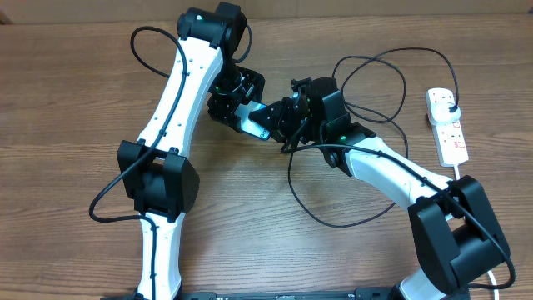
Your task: Plug charger to phone and switch on socket
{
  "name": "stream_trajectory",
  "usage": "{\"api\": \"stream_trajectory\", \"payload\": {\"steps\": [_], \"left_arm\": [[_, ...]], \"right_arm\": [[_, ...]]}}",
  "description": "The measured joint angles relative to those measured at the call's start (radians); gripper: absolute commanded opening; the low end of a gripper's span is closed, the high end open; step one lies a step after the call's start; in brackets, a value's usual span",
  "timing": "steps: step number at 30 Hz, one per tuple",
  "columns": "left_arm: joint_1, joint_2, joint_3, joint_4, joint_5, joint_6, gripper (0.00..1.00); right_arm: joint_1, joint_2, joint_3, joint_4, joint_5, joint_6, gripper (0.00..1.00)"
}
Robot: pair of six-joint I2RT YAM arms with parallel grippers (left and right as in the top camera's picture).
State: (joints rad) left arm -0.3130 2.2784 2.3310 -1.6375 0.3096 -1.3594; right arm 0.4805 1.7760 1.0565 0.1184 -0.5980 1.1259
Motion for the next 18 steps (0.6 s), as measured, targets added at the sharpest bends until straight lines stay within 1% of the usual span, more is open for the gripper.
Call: {"api": "stream_trajectory", "payload": {"steps": [6,9,14,18], "left_arm": [[0.0,0.0,0.0,0.0,0.0,0.0,0.07],[0.0,0.0,0.0,0.0,0.0,0.0,0.12],[0.0,0.0,0.001,0.003,0.0,0.0,0.18],[0.0,0.0,0.005,0.003,-0.003,0.0,0.24]], "right_arm": [[0.0,0.0,0.0,0.001,0.0,0.0,0.15],[0.0,0.0,0.0,0.003,0.0,0.0,0.11],[0.0,0.0,0.0,0.018,0.0,0.001,0.08],[0.0,0.0,0.0,0.021,0.002,0.003,0.07]]}}
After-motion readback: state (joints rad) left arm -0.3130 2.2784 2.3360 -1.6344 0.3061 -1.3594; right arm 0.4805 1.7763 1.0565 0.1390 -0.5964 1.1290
